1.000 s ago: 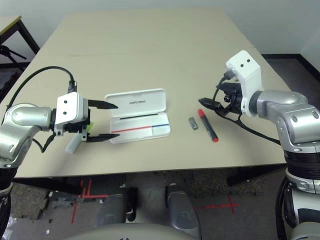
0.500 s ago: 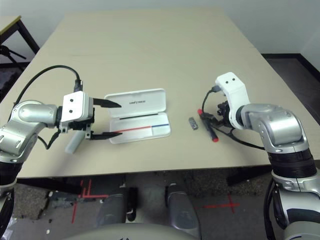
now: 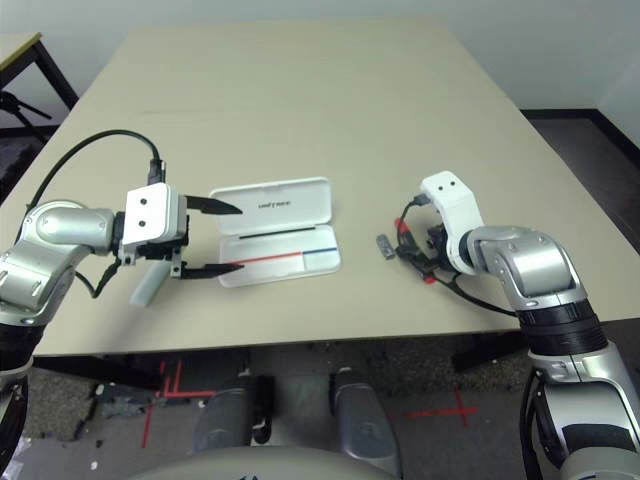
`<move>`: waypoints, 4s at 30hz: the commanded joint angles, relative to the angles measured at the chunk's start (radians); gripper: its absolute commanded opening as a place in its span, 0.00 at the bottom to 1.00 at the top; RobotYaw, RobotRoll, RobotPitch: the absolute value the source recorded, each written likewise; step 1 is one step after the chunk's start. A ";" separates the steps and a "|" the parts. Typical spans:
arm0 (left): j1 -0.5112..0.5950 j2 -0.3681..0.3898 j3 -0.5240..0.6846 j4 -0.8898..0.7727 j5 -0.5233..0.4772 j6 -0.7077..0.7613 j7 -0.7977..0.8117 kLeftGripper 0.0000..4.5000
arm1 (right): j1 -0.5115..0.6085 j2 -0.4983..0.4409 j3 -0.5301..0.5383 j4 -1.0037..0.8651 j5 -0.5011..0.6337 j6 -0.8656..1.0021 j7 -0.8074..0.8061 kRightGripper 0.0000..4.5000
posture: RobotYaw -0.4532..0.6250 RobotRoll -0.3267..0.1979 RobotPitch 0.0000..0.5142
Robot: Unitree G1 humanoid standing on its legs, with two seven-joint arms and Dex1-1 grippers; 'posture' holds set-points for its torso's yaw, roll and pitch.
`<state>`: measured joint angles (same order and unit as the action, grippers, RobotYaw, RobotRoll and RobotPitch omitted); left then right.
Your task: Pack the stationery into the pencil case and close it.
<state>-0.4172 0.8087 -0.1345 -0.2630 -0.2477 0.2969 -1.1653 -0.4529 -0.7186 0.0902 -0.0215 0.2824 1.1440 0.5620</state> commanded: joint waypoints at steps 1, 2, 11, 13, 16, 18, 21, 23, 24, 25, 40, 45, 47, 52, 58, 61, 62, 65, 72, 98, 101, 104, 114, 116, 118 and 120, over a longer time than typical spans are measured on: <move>0.009 0.013 -0.005 -0.018 0.010 0.009 0.007 1.00 | 0.009 -0.022 0.036 0.054 -0.028 0.011 0.007 0.64 | 0.43 0.62 0.20; 0.009 0.013 -0.006 -0.018 0.011 0.010 0.007 1.00 | 0.003 -0.030 0.035 0.063 -0.033 0.007 0.009 0.57 | 0.42 0.62 0.20; 0.006 0.010 -0.014 -0.012 0.022 0.007 0.007 1.00 | -0.077 -0.096 0.045 0.135 -0.078 -0.088 0.055 0.11 | 0.42 0.62 0.20; 0.008 0.011 -0.013 -0.014 0.023 0.008 0.006 1.00 | -0.081 -0.137 0.073 0.115 -0.096 -0.180 0.122 0.11 | 0.42 0.62 0.21; 0.009 0.014 -0.013 -0.012 0.026 0.008 0.005 1.00 | -0.075 -0.200 0.098 0.077 -0.113 -0.349 0.242 0.11 | 0.42 0.62 0.21; 0.011 0.016 -0.013 -0.010 0.029 0.006 0.004 1.00 | -0.065 -0.240 0.099 0.043 -0.111 -0.474 0.337 0.11 | 0.42 0.62 0.20; 0.012 0.017 -0.014 -0.009 0.032 0.006 0.004 1.00 | -0.063 -0.269 0.091 0.014 -0.106 -0.619 0.446 0.11 | 0.43 0.62 0.20; 0.013 0.017 -0.015 -0.008 0.034 0.005 0.005 1.00 | -0.079 -0.261 0.086 0.003 -0.096 -0.706 0.508 0.11 | 0.43 0.62 0.20; 0.014 0.018 -0.016 -0.007 0.035 0.005 0.006 1.00 | -0.090 -0.255 0.090 0.000 -0.096 -0.733 0.531 0.11 | 0.43 0.62 0.20; 0.014 0.019 -0.017 -0.006 0.038 0.003 0.006 1.00 | -0.105 -0.249 0.104 -0.002 -0.103 -0.760 0.561 0.11 | 0.43 0.62 0.20; 0.050 0.061 -0.019 -0.046 0.065 0.015 0.006 1.00 | -0.327 -0.004 0.347 0.085 -0.240 -0.809 0.747 0.11 | 0.48 0.62 0.21; 0.075 0.073 -0.005 -0.070 0.064 0.020 0.020 1.00 | -0.373 0.090 0.399 0.137 -0.309 -0.825 0.732 0.11 | 0.51 0.62 0.20; 0.080 0.076 -0.002 -0.079 0.063 0.024 0.026 1.00 | -0.389 0.117 0.417 0.169 -0.342 -0.844 0.725 0.11 | 0.52 0.62 0.20; 0.096 0.085 0.006 -0.104 0.060 0.038 0.039 1.00 | -0.436 0.209 0.444 0.245 -0.388 -0.872 0.706 0.11 | 0.54 0.62 0.21; 0.110 0.093 0.011 -0.123 0.059 0.053 0.054 1.00 | -0.452 0.280 0.460 0.313 -0.416 -0.914 0.703 0.11 | 0.55 0.62 0.22; 0.114 0.094 0.013 -0.130 0.060 0.058 0.060 1.00 | -0.451 0.316 0.462 0.352 -0.427 -0.936 0.692 0.11 | 0.56 0.62 0.22; 0.115 0.094 0.013 -0.131 0.060 0.060 0.062 1.00 | -0.450 0.326 0.460 0.363 -0.430 -0.941 0.688 0.11 | 0.56 0.62 0.22; 0.118 0.094 0.012 -0.130 0.061 0.059 0.065 1.00 | -0.449 0.362 0.449 0.391 -0.435 -0.974 0.658 0.11 | 0.56 0.62 0.22; 0.114 0.093 0.007 -0.118 0.065 0.051 0.066 1.00 | -0.428 0.360 0.411 0.361 -0.402 -1.001 0.671 0.52 | 0.54 0.62 0.22; 0.173 0.096 0.051 -0.112 0.049 0.105 0.113 1.00 | -0.022 -0.133 -0.035 -0.243 0.092 -0.583 0.770 0.99 | 0.51 0.62 0.23; 0.172 0.098 0.053 -0.111 0.048 0.126 0.116 1.00 | -0.014 -0.137 -0.022 -0.245 0.091 -0.586 0.750 0.99 | 0.51 0.62 0.23; 0.172 0.109 0.054 -0.120 0.060 0.219 0.147 1.00 | -0.011 -0.132 0.000 -0.240 0.079 -0.599 0.735 0.99 | 0.52 0.62 0.23; 0.122 0.067 0.130 -0.153 0.043 0.815 0.410 1.00 | -0.019 -0.118 0.048 -0.212 0.060 -0.633 0.711 0.99 | 0.54 0.62 0.25; 0.095 0.035 0.152 -0.133 0.044 0.913 0.465 1.00 | -0.023 -0.113 0.054 -0.207 0.061 -0.639 0.711 0.99 | 0.54 0.62 0.25; 0.072 0.002 0.180 -0.122 0.029 1.013 0.499 1.00 | -0.029 -0.110 0.061 -0.198 0.060 -0.648 0.713 0.99 | 0.54 0.62 0.25; 0.066 -0.019 0.198 -0.131 0.009 1.073 0.514 1.00 | -0.035 -0.107 0.070 -0.186 0.056 -0.657 0.716 0.99 | 0.54 0.62 0.25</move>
<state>-0.3497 0.7998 0.0473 -0.3933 -0.2164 1.3070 -0.6696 -0.4820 -0.8234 0.1470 -0.2211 0.3495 0.4993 1.2728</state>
